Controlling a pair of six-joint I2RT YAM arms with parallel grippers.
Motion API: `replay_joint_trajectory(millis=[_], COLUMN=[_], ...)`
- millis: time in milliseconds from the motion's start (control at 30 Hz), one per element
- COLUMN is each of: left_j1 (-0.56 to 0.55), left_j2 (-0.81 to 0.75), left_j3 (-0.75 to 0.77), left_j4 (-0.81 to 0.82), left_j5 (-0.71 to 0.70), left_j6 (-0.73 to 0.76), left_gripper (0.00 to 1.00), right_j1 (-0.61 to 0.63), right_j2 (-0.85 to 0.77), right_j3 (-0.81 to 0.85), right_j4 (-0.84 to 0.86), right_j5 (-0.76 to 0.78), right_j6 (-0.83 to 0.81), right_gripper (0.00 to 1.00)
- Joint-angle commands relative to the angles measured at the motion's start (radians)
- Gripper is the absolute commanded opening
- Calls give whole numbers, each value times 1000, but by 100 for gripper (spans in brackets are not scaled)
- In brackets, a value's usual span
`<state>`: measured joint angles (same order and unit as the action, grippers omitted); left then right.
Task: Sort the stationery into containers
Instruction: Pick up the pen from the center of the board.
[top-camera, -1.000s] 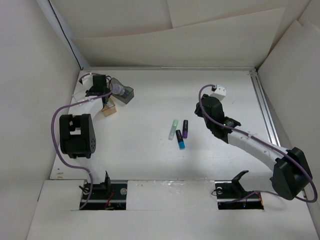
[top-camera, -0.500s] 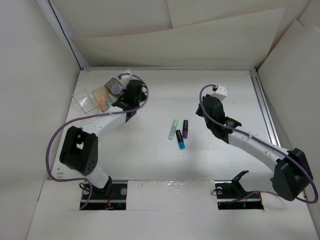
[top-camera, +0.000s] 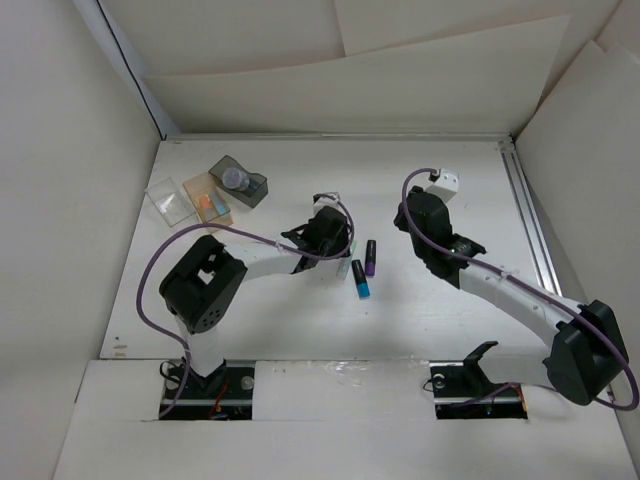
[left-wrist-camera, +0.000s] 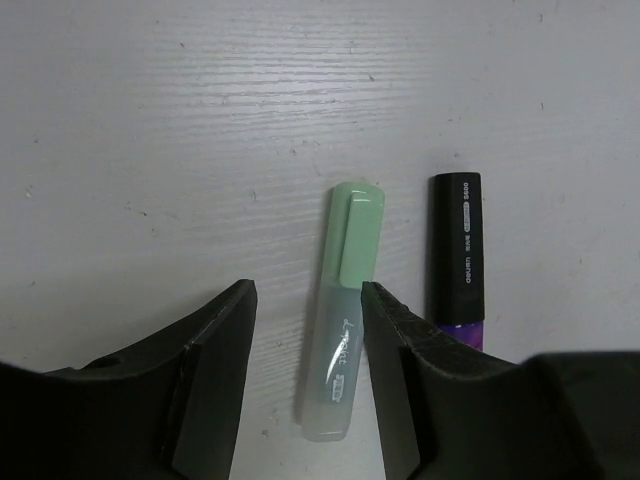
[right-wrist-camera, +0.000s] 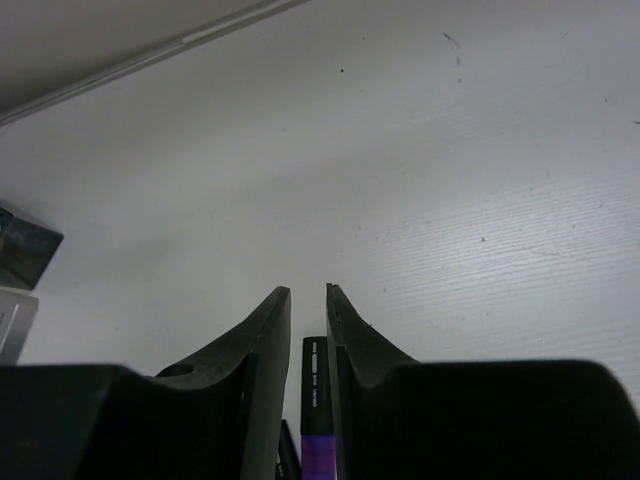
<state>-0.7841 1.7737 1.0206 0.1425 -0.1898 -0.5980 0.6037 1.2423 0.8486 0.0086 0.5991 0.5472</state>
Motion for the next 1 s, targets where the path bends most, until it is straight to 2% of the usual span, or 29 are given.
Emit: replay_joint_trajectory(millis=[0, 367, 433, 467, 600, 733, 800, 967], left_j1=[2, -20, -20, -20, -29, -29, -29, 0], left_j2=[13, 136, 151, 165, 176, 176, 176, 61], left_j3=[10, 124, 133, 145, 154, 144, 144, 110], left_j4=[60, 22, 2, -9, -44, -79, -101, -110], left_j5=[50, 61, 29, 14, -78, -167, -243, -270], left_j6=[24, 63, 63, 63, 81, 90, 90, 72], left_gripper=[43, 44, 41, 32, 14, 13, 1, 0], right_j1=[8, 8, 8, 8, 8, 8, 8, 8], right_j2=[-14, -4, -4, -4, -4, -4, -4, -4], right_j3=[23, 23, 23, 23, 23, 23, 23, 23], right_j4=[44, 44, 44, 44, 44, 44, 44, 44], right_j5=[22, 13, 4, 4, 4, 4, 4, 4], right_j6=[0, 0, 0, 0, 0, 0, 0, 0], right_gripper=[28, 31, 31, 32, 32, 32, 32, 32])
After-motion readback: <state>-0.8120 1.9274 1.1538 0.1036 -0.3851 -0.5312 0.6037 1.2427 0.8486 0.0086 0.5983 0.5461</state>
